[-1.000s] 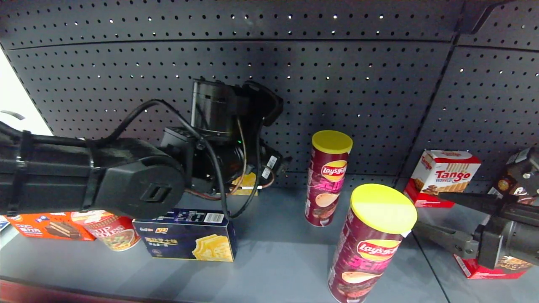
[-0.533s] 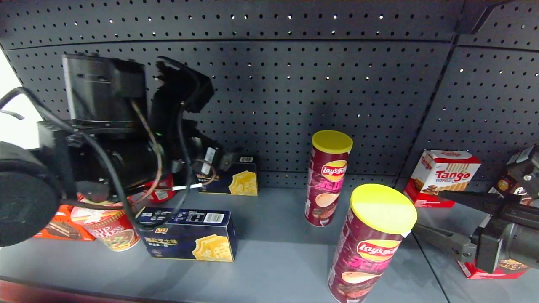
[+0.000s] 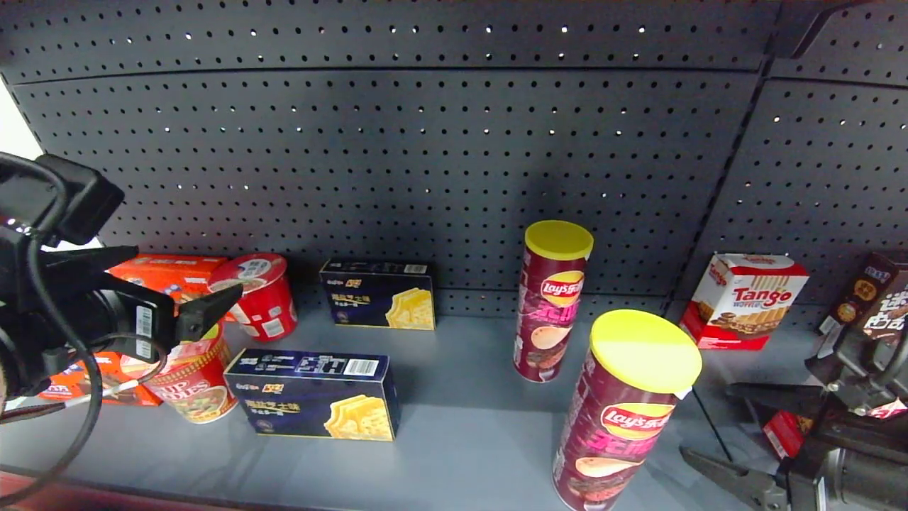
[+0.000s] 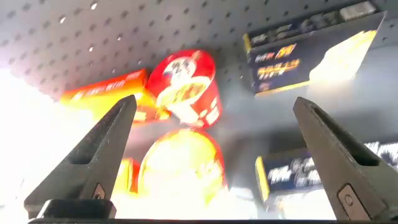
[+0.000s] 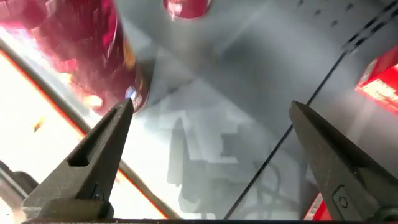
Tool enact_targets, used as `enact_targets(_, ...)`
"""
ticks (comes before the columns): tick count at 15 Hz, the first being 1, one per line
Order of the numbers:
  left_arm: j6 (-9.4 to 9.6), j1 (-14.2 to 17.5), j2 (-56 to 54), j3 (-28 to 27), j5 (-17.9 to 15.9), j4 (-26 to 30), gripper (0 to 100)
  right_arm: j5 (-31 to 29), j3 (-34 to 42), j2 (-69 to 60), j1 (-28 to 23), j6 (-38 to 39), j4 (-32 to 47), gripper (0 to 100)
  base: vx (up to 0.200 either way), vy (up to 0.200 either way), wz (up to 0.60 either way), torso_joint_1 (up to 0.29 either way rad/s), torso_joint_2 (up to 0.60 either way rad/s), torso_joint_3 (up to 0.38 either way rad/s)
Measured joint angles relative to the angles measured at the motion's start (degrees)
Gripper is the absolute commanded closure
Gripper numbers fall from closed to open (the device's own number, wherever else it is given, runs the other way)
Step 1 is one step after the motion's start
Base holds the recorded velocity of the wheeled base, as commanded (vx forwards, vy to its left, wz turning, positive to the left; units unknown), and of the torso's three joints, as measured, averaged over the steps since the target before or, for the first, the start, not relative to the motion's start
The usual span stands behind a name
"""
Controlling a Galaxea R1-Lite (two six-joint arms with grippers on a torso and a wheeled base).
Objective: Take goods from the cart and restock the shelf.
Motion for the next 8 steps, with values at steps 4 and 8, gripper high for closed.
enact_targets(4, -0.04, 1.7, -2.8, 1.5, -0.9, 0.1, 0, 0.0, -1.0, 3.5, 0.5, -1.0, -0.1, 0, 0.000, 0.000, 0.00, 0.000, 0.00, 0.000)
enact_targets(8, -0.09, 2.5, -3.6, 1.6, -1.5, 0.1, 0, -1.3, -4.2, 7.4, 3.2, -1.4, -0.1, 0, 0.000, 0.000, 0.00, 0.000, 0.00, 0.000)
